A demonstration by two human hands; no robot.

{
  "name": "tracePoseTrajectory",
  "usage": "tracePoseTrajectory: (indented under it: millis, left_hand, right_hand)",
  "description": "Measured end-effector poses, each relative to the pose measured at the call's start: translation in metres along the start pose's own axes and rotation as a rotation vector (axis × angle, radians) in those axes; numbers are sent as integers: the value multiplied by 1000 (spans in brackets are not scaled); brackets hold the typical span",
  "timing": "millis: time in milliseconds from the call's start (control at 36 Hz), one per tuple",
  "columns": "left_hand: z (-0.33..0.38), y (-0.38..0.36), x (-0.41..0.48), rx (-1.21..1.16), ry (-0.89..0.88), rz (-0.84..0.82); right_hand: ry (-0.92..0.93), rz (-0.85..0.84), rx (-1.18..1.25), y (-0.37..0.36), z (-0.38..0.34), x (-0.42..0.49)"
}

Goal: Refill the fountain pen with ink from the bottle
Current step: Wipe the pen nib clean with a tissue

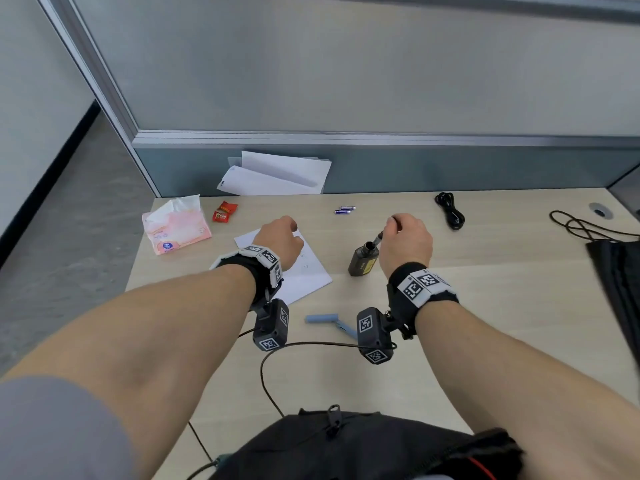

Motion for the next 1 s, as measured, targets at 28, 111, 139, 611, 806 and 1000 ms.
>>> tracePoseTrajectory:
  millis: [28, 111, 139, 611, 806, 1000]
  left_hand:
    - [0, 0, 0, 3, -6, 1]
    - [2, 0, -2, 2, -15, -3]
    - [3, -1, -2, -1, -17, -4]
    - [-27, 18, -1, 139, 88, 13]
    - [-81, 30, -6, 450, 170, -123]
    - [-104, 16, -20, 537, 247, -176]
  right_hand:
    - [5, -2, 0, 0, -1, 0]
    - [14, -8, -1, 1, -2, 1]
    - [16, -9, -4, 1, -2, 1]
    - [21, 47, 7, 24, -3, 5]
    - [142, 37, 159, 25, -47, 0]
    - [215, -73, 247, 2, -77, -16]
Point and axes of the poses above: each hand's wrist, its own x-axis towards the middle knuckle, its own y-axis out of the back of the hand, z = x × y, the point moved 9 cm from there along x, towards the middle knuckle, and after that the axes turned 1 degree about x, right-handed, at the moved point
